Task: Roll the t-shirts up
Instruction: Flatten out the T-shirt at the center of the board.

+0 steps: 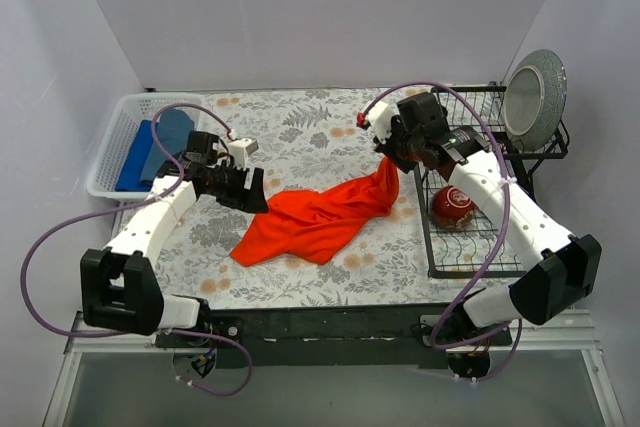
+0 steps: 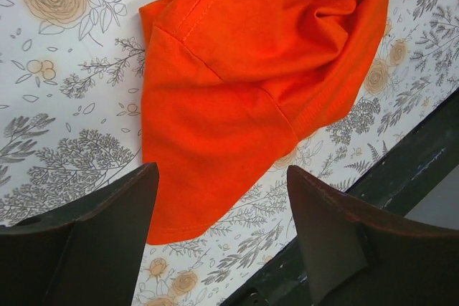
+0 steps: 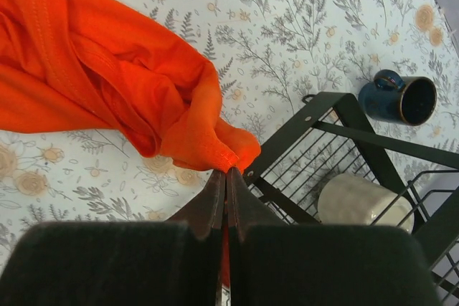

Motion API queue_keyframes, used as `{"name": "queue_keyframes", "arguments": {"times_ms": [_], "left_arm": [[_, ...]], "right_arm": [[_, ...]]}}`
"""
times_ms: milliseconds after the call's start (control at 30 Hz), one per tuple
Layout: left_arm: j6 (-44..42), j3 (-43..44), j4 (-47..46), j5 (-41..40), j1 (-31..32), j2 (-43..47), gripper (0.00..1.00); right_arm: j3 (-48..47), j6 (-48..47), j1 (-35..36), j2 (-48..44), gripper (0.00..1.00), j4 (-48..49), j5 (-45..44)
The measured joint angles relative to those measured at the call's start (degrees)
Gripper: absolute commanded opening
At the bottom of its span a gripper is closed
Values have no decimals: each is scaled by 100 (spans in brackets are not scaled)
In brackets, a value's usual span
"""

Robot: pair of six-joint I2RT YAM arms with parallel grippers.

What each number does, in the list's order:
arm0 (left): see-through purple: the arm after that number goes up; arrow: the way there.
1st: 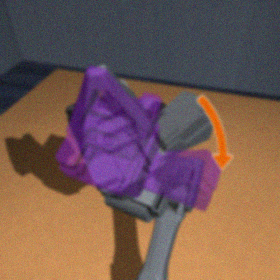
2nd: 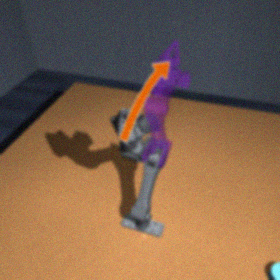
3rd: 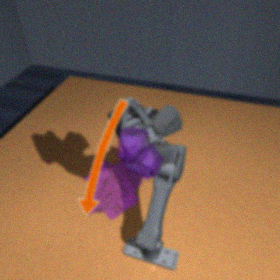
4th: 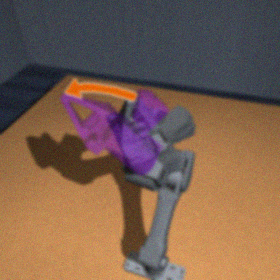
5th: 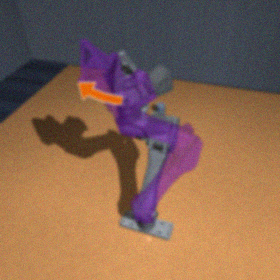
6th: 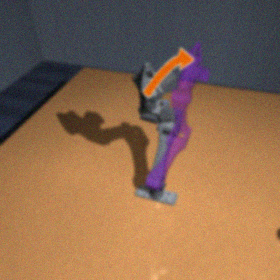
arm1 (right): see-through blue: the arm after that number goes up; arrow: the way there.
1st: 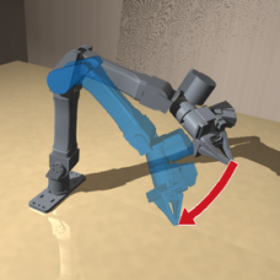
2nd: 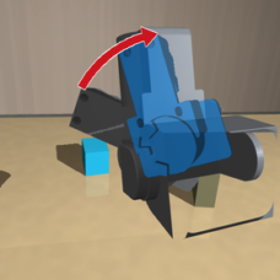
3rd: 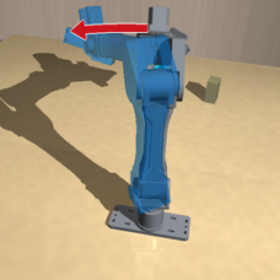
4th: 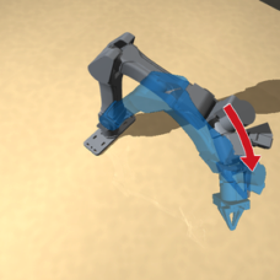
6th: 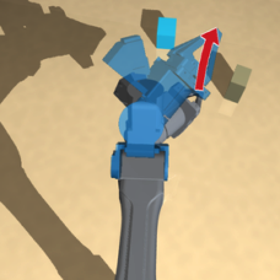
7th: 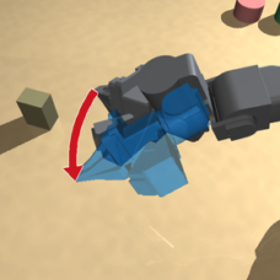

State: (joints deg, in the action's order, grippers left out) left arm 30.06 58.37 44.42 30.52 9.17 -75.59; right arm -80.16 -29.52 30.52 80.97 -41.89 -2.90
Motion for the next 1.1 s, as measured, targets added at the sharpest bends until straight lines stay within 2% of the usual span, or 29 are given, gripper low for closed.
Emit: {"name": "queue_keyframes", "arguments": {"times_ms": [167,300,333,433,467,533,567,633,900,1033,1100], "left_arm": [[72,11,-229,92,42,-693,71],[101,396,-374,122,116,-1580,69],[81,531,-411,120,151,-1836,66],[13,914,-439,120,254,-2424,46],[-4,1014,-448,122,280,-2573,36],[-85,1233,-413,131,332,-2828,25],[-125,1320,-398,144,345,-2907,12],[-181,1482,-319,164,369,-2979,0],[-494,2557,278,247,341,-2892,0],[-551,3797,321,208,212,-2468,0],[-625,4690,232,94,142,-2245,0]], "right_arm": [[-131,136,0,-66,1,2,361],[-136,195,0,-90,1,-7,527],[-136,203,0,-90,1,-7,560],[-136,225,0,-101,1,-11,603],[-136,229,0,-107,1,-11,608],[-136,232,0,-133,1,-11,610],[-136,232,0,-144,1,-9,608],[-136,232,0,-164,1,-2,599],[-229,426,-131,11,1,168,411],[-715,763,-492,507,1,173,310],[-1019,914,-662,715,1,173,295]]}}
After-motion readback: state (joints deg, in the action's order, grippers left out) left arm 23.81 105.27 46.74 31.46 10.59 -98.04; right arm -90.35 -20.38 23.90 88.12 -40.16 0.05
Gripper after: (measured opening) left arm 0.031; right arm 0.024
